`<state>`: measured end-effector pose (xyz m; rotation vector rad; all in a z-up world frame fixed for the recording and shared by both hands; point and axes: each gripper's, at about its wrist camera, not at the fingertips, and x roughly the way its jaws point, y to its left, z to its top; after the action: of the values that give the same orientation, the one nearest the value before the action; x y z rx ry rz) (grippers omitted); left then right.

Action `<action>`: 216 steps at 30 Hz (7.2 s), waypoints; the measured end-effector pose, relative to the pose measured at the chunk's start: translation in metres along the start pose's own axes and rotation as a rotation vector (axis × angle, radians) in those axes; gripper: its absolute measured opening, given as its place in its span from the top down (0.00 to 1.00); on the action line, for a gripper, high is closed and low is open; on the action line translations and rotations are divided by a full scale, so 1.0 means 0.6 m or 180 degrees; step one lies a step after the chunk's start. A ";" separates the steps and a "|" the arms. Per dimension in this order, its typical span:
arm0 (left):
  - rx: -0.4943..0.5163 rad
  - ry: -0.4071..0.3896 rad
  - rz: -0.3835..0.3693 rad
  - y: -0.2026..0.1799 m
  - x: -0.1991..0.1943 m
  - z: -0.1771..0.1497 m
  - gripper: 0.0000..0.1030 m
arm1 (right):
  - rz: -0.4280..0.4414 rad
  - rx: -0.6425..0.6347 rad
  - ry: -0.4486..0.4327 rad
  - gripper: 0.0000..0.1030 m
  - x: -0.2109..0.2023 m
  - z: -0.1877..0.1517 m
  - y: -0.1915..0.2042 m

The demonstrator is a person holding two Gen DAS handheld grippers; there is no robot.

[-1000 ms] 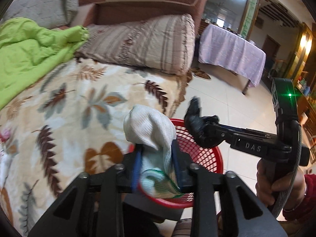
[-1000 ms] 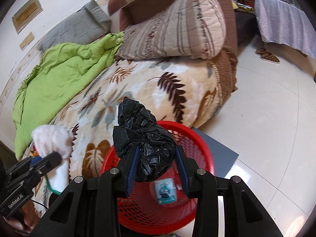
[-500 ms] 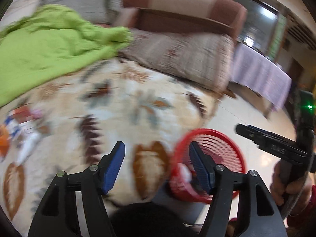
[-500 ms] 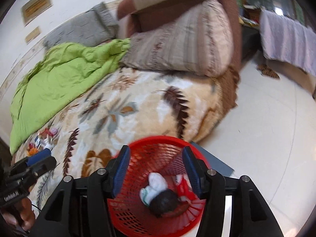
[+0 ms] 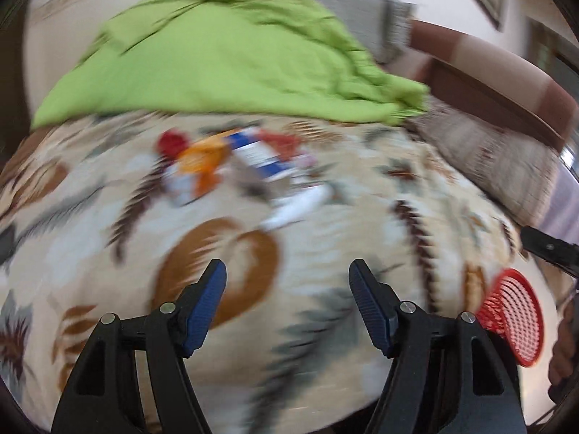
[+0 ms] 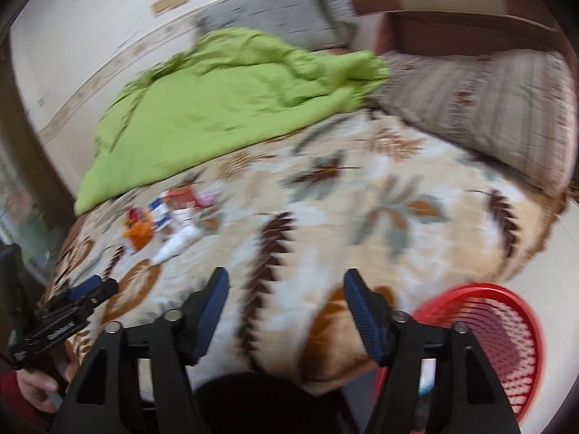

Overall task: Collect trash
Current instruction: 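Move both open tools back toward the bed, then grasp the blue-and-white medicine box with the right tool while left grasps the orange snack bag, then lift the blue box with the right tool while left lifts the orange bag, then carry both items over the red wastebasket and open both tools to drop them, then grasp the white red-capped tube with the left tool while right returns to the bed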

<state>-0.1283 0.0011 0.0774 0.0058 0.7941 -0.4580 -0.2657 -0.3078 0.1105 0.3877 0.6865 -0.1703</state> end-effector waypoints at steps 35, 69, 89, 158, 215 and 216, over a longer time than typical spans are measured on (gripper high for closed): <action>-0.0490 0.0060 0.0225 0.128 0.089 0.075 0.33 | 0.0327 -0.1028 0.0342 0.61 0.365 0.089 0.316; -0.0135 -0.0175 0.0278 0.068 0.077 0.081 0.43 | 0.0705 -0.0110 0.0051 0.61 0.211 0.042 0.166; -0.0209 -0.0182 0.0034 0.079 0.042 0.051 0.43 | 0.0564 -0.0096 0.0083 0.61 0.212 0.039 0.178; 0.0809 -0.0282 -0.0453 -0.170 -0.031 0.022 0.43 | 0.0178 0.0118 0.0143 0.61 0.001 -0.006 0.004; 0.0903 0.0504 -0.1354 -0.299 -0.017 0.009 0.22 | -0.0658 0.1353 -0.0002 0.31 -0.116 -0.073 -0.227; 0.0857 0.0548 -0.1238 -0.270 -0.016 0.007 0.22 | -0.0591 0.1300 0.0006 0.31 -0.110 -0.071 -0.216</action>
<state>-0.1960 -0.1419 0.1134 0.1444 0.9003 -0.9409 -0.3772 -0.4073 0.0854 0.7149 0.6889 -0.4907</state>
